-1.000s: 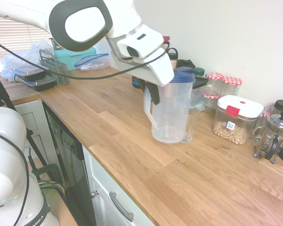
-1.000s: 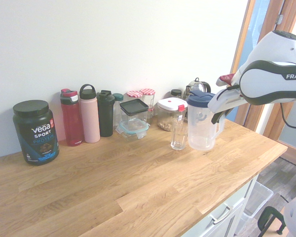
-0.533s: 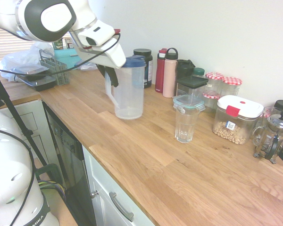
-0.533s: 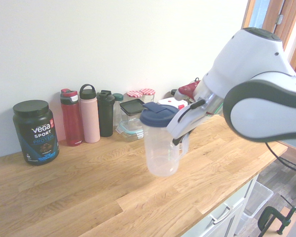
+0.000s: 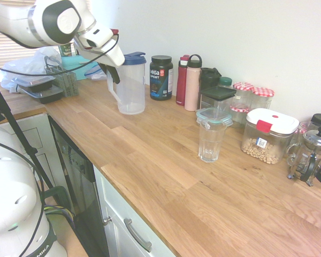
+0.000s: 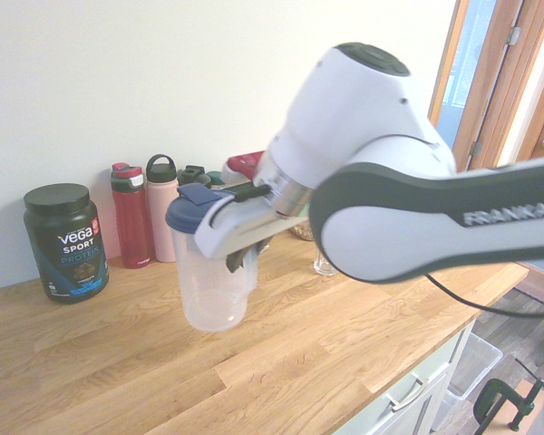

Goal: Pour me some water

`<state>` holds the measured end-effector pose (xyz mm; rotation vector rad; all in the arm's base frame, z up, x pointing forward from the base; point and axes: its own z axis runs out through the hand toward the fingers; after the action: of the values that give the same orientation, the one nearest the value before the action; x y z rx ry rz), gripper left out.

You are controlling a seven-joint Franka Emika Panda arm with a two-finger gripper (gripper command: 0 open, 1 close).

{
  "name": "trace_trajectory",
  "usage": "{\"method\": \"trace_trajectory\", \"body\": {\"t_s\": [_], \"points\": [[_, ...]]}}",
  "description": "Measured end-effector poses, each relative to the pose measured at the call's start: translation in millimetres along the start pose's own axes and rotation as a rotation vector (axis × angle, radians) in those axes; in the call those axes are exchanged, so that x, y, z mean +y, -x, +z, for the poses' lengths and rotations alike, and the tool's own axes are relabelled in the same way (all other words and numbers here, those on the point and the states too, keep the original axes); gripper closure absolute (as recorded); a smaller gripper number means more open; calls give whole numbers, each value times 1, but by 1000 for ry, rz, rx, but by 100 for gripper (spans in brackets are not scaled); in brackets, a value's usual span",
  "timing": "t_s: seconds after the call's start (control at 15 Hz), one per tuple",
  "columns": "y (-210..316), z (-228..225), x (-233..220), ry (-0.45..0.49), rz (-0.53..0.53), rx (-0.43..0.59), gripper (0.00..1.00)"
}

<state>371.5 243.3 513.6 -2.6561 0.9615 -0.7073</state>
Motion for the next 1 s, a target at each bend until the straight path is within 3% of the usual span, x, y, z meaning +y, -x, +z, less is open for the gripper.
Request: {"method": "trace_trajectory", "body": {"t_s": [0.2,0.67,0.73,1.0], "points": [[-4,33,-28,31,-11,-32,100],[19,83,-35,31,-71,-17,100],[18,86,-34,27,-71,-16,0],[4,90,-30,25,-39,-23,0]]}}
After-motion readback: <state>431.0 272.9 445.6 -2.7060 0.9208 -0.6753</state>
